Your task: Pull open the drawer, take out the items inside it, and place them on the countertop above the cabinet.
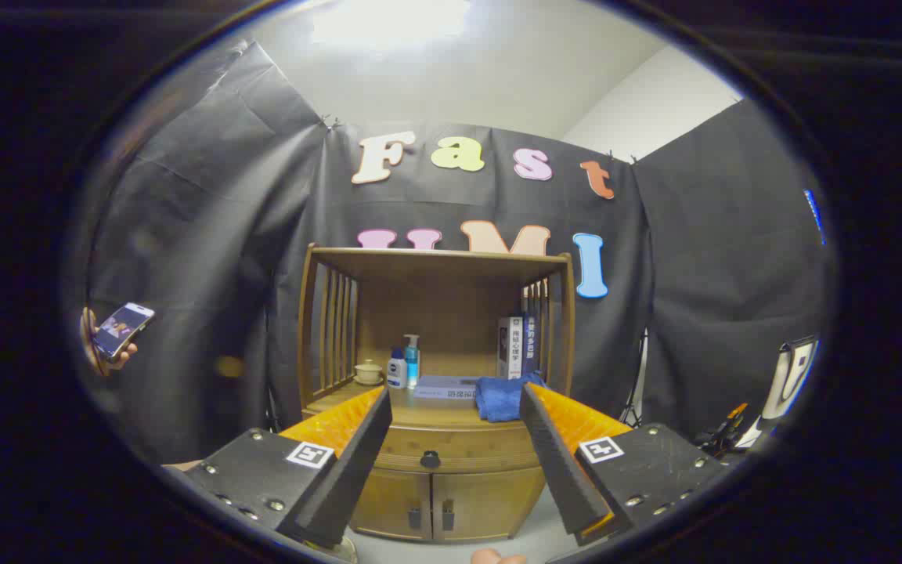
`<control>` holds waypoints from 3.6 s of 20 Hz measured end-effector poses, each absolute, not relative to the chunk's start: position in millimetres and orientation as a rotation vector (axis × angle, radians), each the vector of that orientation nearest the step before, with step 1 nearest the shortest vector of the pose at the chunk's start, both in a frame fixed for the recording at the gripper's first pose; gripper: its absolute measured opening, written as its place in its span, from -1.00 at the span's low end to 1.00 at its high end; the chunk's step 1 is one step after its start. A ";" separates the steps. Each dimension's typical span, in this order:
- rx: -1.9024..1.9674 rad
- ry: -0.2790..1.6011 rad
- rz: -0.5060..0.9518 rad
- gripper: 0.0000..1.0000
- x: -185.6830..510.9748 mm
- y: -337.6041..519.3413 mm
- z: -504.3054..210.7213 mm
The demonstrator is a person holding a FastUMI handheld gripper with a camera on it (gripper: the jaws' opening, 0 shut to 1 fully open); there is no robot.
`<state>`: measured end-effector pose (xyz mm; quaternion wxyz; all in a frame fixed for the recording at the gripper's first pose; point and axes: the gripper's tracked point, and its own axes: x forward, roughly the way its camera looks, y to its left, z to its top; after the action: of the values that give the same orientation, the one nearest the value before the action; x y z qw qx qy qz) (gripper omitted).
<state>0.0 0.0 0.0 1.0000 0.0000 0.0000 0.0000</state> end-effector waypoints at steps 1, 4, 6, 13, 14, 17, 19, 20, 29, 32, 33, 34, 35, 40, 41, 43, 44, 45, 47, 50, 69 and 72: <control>-0.004 0.004 0.005 0.97 0.1 1.8 -2.8; -0.005 0.012 0.011 0.96 2.6 3.9 -6.2; 0.002 0.010 0.012 0.96 1.7 4.7 -6.0; 0.006 0.024 0.003 0.96 0.1 1.1 -13.5; 0.009 0.029 0.004 0.96 0.4 1.3 -16.2; 0.005 0.048 0.010 0.96 3.1 4.7 -24.8; 0.004 0.058 0.022 0.96 6.3 9.2 -30.9; 0.006 0.065 0.031 0.96 9.0 11.8 -35.5; -0.029 0.171 0.115 0.97 70.5 42.7 -107.1; -0.035 0.201 0.119 0.97 102.9 45.0 -139.6; -0.017 0.213 0.107 0.97 116.2 42.2 -150.4; 0.002 0.229 0.093 0.97 127.8 36.7 -163.8; 0.022 0.244 0.079 0.97 141.3 32.2 -177.0; 0.053 0.322 0.070 0.97 187.1 28.8 -233.0; 0.039 0.339 0.070 0.97 193.4 28.3 -243.7; 0.032 0.391 0.079 0.97 203.8 32.5 -270.6; 0.032 0.415 0.078 0.98 207.3 33.3 -281.3; 0.035 0.432 0.081 0.98 210.8 35.4 -290.2; 0.042 0.456 0.075 0.83 222.5 37.2 -304.0; 0.089 0.495 0.095 0.51 234.9 49.0 -319.8; 0.149 0.531 0.031 -0.43 173.5 46.0 -310.1; 0.149 0.543 0.035 -0.43 155.0 43.9 -307.0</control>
<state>155.0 43.9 -307.0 0.9605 0.0734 0.2679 0.0170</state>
